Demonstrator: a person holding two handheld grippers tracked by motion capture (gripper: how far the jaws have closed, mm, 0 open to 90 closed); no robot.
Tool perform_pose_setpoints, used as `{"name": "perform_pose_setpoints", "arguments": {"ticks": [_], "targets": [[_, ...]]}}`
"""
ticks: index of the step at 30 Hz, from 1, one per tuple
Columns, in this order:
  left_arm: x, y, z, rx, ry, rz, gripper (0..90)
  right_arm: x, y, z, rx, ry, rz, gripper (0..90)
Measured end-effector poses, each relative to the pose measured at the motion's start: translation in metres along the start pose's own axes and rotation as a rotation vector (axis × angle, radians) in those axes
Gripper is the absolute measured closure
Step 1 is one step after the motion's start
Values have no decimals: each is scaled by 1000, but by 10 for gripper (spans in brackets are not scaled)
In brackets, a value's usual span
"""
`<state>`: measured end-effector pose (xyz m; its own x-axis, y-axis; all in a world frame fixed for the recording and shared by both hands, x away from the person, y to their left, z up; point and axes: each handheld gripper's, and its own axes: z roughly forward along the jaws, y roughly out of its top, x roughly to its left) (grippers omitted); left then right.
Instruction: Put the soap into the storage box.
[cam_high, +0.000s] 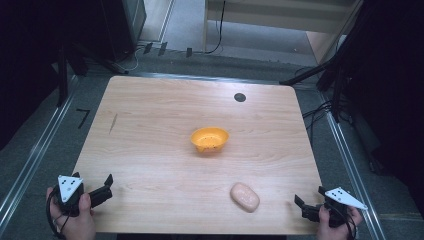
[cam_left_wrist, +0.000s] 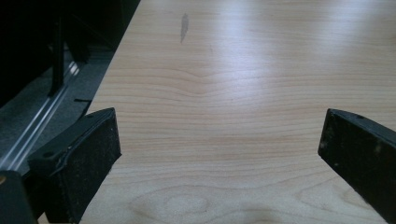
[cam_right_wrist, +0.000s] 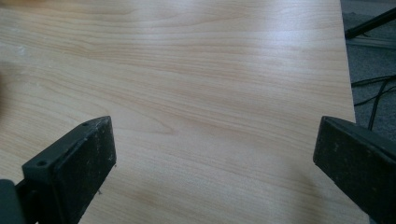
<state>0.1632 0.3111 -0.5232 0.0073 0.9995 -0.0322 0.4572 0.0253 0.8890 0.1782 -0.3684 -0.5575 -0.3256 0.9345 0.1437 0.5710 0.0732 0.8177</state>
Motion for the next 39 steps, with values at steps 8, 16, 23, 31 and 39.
{"name": "perform_pose_setpoints", "arguments": {"ticks": [8, 16, 23, 31, 39], "targets": [[2, 0, 0, 2, -37, -13, 0, 6, 4, 2, 49, 32, -80, 0], [2, 1, 1, 13, -33, -5, 0, 23, 19, 8, 148, 59, -191, 0], [0, 1, 2, 14, -37, 8, 0, 35, 32, 11, 196, 82, -254, 0], [0, 1, 2, 16, -36, 6, 0, 51, 45, 17, 240, 116, -304, 0], [-1, 1, 3, 23, -34, 19, 0, 61, 54, 20, 269, 132, -345, 0]]}}
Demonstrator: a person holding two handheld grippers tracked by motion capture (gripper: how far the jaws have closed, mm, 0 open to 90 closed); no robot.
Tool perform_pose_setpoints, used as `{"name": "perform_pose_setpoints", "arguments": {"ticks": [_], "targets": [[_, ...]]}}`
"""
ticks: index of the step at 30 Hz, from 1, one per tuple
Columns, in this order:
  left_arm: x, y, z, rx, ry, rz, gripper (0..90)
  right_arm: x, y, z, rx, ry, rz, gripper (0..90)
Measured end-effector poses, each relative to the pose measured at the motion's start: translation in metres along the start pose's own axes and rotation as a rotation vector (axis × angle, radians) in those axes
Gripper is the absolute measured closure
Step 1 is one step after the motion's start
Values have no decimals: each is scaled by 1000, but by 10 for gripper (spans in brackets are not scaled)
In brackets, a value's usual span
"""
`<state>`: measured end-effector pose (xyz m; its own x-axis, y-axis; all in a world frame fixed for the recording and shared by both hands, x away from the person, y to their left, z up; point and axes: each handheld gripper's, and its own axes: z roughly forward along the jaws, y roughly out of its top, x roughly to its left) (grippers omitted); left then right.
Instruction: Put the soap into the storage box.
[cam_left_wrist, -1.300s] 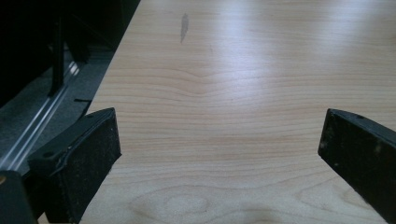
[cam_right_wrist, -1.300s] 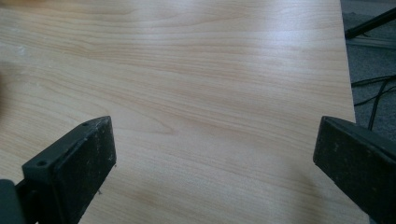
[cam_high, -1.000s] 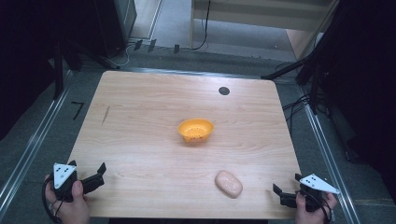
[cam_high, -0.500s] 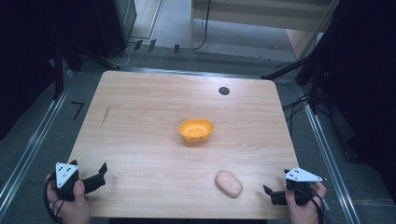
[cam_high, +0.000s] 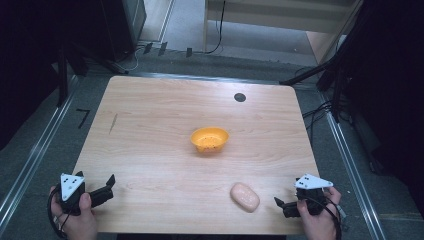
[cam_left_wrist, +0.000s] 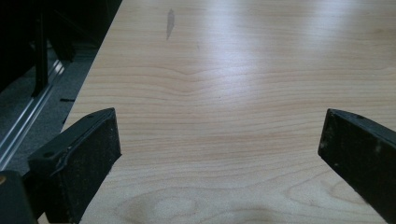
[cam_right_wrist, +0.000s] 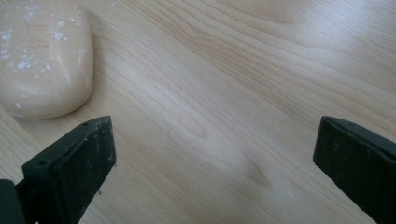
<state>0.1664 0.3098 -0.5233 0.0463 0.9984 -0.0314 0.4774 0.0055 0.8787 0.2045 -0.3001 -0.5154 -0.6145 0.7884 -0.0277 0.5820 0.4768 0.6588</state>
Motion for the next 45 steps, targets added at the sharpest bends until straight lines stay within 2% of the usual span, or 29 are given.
{"name": "perform_pose_setpoints", "arguments": {"ticks": [8, 15, 25, 36, 45], "targets": [[0, 0, 0, 5, -2, 5, 0, 8, 11, 6, 27, 27, -35, 0], [-2, 0, 1, 9, 2, 16, 0, 19, 21, 13, 51, 71, -68, 0], [-3, 1, 1, 16, 4, 34, 0, 35, 31, 21, 68, 122, -84, 0], [-3, 1, 2, 20, 3, 37, 0, 49, 41, 27, 81, 155, -108, 0], [-4, 1, 2, 17, 5, 39, 0, 57, 45, 30, 82, 160, -115, 0]]}}
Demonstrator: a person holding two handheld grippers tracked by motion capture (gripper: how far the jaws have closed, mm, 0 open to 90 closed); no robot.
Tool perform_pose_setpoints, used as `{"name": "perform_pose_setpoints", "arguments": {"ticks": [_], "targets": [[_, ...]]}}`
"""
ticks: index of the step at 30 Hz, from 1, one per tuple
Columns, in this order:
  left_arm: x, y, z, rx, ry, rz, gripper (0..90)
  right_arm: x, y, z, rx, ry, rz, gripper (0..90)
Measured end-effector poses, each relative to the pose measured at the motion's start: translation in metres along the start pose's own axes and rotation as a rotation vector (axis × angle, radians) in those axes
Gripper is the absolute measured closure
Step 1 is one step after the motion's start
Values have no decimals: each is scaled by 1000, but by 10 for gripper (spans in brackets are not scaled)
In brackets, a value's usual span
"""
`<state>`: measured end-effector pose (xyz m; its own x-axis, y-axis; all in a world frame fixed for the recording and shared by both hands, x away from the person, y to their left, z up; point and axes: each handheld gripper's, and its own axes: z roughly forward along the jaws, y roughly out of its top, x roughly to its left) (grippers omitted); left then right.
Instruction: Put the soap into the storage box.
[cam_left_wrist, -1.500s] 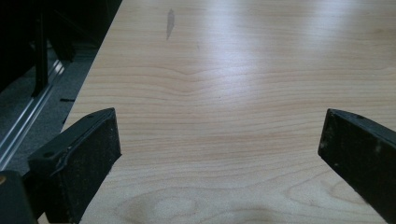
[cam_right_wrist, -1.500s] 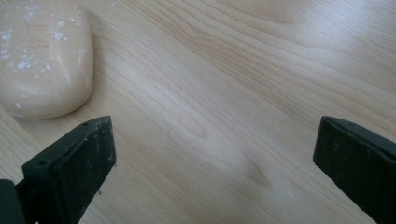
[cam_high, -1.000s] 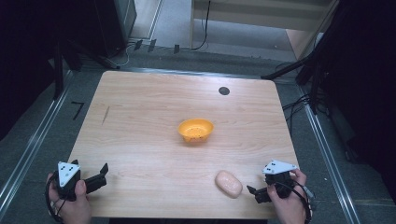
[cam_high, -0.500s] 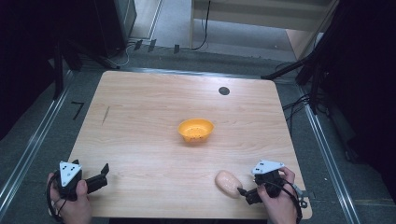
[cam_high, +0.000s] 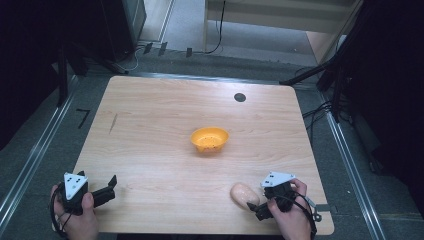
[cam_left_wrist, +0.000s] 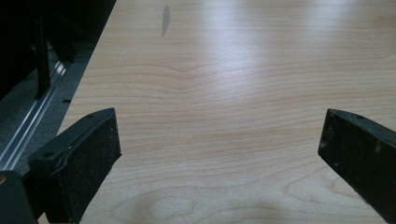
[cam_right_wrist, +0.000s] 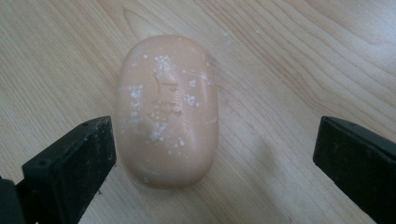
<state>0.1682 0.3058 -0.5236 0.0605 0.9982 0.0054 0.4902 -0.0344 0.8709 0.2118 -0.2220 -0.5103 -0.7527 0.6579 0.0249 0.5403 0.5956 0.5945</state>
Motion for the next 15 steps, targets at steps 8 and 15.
{"name": "perform_pose_setpoints", "arguments": {"ticks": [8, 15], "targets": [[0, 0, 0, 2, 0, 1, 0, 7, 5, 7, 18, 10, -3, 0], [0, 0, 0, 3, -1, 2, 0, 12, 9, 15, 36, 18, -10, 0]]}}
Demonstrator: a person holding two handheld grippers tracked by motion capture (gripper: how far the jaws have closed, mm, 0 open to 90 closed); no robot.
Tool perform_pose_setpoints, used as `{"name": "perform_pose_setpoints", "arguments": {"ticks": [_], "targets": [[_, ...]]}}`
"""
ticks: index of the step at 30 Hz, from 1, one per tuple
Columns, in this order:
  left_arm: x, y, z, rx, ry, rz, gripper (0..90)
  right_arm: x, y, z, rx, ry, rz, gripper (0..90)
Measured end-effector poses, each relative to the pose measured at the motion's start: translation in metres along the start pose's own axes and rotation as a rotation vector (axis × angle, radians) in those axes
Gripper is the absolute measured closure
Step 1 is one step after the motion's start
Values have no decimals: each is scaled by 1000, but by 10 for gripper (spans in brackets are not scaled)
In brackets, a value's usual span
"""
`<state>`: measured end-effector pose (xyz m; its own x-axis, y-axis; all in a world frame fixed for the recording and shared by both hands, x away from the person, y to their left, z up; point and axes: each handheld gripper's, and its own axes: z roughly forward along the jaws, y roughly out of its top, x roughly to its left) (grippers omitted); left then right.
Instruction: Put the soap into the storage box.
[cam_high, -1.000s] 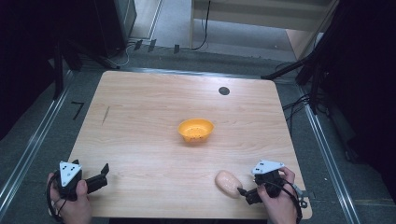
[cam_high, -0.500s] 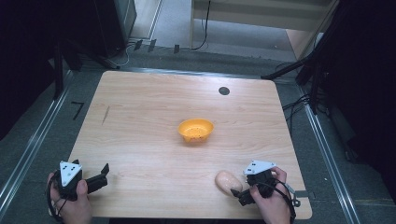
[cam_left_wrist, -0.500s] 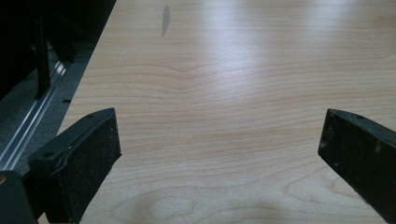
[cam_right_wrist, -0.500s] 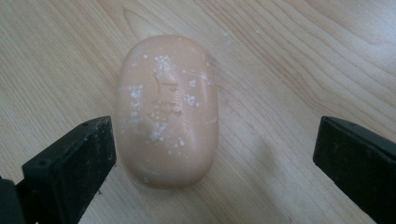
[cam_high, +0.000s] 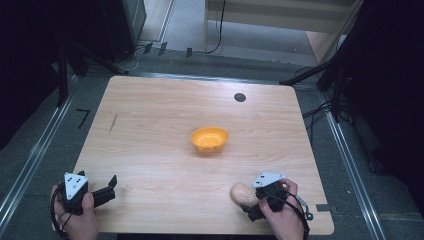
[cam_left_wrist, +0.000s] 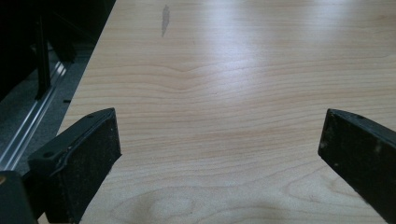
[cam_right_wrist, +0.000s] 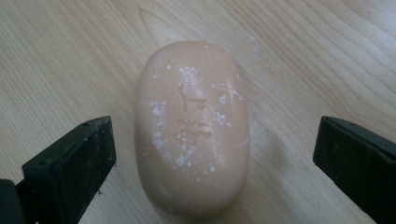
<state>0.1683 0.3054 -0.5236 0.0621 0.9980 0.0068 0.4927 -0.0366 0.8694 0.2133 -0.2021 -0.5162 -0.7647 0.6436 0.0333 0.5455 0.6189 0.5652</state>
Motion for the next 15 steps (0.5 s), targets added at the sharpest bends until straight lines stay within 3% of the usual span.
{"name": "perform_pose_setpoints", "arguments": {"ticks": [9, 15], "targets": [[-1, 0, 0, 0, 2, 7, 0, 3, 2, 5, 16, 10, 13, 129], [-1, 0, 0, 2, 5, 10, 0, 3, 2, 9, 29, 13, 18, 145]]}}
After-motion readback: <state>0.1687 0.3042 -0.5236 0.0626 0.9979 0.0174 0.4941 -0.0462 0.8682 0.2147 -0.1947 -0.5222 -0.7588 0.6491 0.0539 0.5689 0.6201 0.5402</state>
